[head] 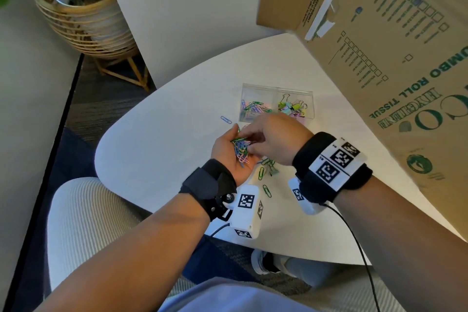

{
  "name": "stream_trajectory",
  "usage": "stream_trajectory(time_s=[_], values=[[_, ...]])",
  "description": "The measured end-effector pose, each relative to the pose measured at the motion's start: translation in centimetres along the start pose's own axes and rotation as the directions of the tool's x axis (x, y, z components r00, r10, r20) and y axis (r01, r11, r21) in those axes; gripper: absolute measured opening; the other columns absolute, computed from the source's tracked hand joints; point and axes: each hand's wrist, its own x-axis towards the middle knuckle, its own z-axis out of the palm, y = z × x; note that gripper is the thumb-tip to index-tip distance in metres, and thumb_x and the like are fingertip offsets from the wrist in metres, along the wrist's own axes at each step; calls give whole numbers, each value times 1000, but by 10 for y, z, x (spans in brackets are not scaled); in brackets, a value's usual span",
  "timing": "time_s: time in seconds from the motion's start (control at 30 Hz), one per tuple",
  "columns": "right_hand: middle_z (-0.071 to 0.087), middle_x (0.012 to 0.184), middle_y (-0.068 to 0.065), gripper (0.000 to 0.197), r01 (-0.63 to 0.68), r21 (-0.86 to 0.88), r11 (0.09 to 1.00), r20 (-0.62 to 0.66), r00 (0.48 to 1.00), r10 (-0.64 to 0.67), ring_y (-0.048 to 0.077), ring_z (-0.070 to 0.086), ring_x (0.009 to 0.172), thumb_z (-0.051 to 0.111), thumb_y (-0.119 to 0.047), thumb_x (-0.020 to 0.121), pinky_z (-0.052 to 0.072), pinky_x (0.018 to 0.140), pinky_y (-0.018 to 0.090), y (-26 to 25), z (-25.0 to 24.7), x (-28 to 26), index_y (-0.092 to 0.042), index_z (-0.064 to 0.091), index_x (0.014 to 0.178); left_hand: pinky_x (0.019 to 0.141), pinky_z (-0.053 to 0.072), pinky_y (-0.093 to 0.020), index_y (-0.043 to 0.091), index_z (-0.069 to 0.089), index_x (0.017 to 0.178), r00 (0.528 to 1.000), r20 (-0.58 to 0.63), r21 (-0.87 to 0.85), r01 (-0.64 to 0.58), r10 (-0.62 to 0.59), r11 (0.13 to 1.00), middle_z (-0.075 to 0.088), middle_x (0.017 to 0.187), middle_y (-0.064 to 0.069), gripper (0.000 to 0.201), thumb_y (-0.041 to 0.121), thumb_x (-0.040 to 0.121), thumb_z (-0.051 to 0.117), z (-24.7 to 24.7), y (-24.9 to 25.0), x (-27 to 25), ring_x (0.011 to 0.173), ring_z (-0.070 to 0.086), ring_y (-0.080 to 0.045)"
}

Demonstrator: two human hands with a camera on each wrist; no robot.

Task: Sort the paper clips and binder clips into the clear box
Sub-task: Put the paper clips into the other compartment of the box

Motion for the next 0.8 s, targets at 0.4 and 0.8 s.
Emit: stream_trajectory(time_s=[0.4,0.8], values=[[73,91,-5,17,-77,180,981,-209,971,115,14,66,82,64,-28,87,53,81,35,6,12,-6,-25,76,100,71,59,-41,-6,57,113,999,42,28,19,-20,999,68,101,-25,47,33,101,34,2,2,-2,88,70,-34],[71,86,-9,12,-153,427,891,-536,751,386,-2,57,68,66,-25,87,47,74,18,19,-20,22,-21,75,94,90,46,-44,-9,53,120,998,23,81,58,-60,995,61,119,-20,50,32,102,30,-3,-5,1,117,54,-33]])
